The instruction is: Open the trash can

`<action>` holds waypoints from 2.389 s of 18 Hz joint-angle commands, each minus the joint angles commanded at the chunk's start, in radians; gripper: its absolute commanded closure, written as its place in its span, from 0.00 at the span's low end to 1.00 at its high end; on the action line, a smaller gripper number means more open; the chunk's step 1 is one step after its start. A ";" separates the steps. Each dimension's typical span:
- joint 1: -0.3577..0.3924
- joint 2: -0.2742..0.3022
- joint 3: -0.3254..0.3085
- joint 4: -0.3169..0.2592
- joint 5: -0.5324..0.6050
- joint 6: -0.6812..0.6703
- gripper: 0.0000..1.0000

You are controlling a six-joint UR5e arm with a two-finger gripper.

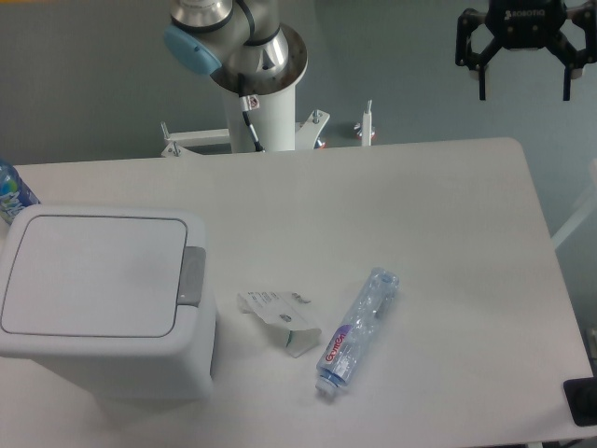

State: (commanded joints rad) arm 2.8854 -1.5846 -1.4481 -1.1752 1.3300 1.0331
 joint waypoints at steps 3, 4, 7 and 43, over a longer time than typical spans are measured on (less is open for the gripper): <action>-0.026 -0.003 -0.002 0.034 0.002 -0.142 0.00; -0.037 -0.005 -0.002 0.034 0.006 -0.169 0.00; -0.054 -0.014 0.002 0.042 0.012 -0.217 0.00; -0.471 -0.213 -0.026 0.062 -0.273 -1.019 0.00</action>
State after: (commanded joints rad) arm 2.4145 -1.7978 -1.4742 -1.1137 1.0569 0.0139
